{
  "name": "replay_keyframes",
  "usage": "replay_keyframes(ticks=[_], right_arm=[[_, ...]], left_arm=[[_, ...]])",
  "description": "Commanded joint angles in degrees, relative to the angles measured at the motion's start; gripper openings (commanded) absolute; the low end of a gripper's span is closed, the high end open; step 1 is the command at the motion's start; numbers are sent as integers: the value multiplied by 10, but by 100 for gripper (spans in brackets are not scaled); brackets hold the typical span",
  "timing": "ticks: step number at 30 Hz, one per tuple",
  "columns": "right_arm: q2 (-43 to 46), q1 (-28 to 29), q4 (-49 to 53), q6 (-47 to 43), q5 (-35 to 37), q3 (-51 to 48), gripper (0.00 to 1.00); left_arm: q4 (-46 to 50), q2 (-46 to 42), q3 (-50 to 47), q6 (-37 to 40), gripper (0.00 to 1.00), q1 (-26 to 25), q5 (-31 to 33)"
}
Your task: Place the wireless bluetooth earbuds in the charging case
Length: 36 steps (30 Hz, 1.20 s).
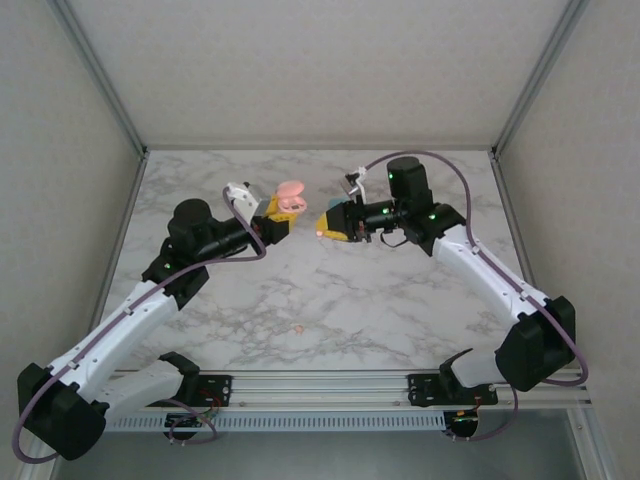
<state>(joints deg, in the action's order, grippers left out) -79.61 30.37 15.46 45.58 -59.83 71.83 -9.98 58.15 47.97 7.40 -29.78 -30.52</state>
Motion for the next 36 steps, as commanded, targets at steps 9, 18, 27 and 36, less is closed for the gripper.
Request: replay_keyframes(ticks=[9, 18, 27, 36], right_arm=[[0, -2, 44, -82, 58, 87, 23], [-21, 3, 26, -81, 60, 94, 24], [-26, 5, 5, -75, 64, 94, 24], [-30, 11, 0, -69, 65, 85, 24]], left_arm=[[-26, 15, 0, 35, 22, 0, -81], [-41, 24, 10, 10, 22, -2, -105], [-45, 29, 13, -3, 22, -4, -113], [-62, 34, 16, -21, 22, -5, -113]])
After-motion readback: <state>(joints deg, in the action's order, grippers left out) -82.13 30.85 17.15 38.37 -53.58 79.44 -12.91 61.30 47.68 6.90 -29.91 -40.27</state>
